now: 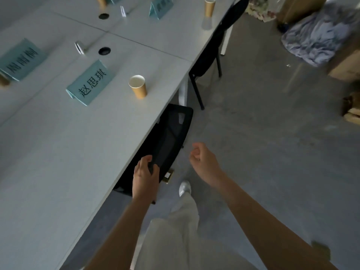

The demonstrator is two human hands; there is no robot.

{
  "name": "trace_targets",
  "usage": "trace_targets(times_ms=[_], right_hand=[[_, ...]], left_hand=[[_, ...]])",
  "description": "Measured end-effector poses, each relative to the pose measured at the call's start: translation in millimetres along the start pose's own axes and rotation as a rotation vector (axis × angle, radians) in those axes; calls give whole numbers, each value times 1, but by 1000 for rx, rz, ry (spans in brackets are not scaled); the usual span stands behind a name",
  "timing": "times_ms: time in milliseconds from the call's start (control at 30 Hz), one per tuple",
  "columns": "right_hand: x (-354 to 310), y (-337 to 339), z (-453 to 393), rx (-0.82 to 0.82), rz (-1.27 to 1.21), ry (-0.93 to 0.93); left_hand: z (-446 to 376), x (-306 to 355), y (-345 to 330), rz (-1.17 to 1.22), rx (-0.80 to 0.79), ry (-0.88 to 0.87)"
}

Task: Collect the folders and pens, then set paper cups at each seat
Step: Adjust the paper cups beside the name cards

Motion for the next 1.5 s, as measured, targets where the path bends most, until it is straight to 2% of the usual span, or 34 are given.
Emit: trace_targets(times_ms=[333,467,600,800,933,1167,1300,1500], right_hand=[[-89,-9,-182,-207,140,159],[-113,-19,-235,-269,175,217],[-127,-33,-290,-358,225,289],[-140,-44,-370,-565,291,371],[-166,-71,-396,-670,309,481],[-189,-125,-406,-822,367,617],[-189,-142,-412,-813,405,626],[-199,-150,-415,-773,422,694]], left_hand=[[-158,32,-9,-7,92,163],[-199,38,-21,-91,77,183],[-231,27,-46,-166,31,330],[-266,31,-79,-223,129,557],[-288,40,-89,-230,186,611],[-301,19,-107,-280,120,692],[-298,12,-111,-301,114,689],[-302,15,-107,-355,187,671]])
Point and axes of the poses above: each hand's wrist, its own z-axis away from the middle knuckle, its own y-axis out of the back of the hand, x = y × z, the point moved 7 cm from there along -z, towards the middle knuckle, and after that the axes turned 2 degrees about x, right-handed, at the moved point
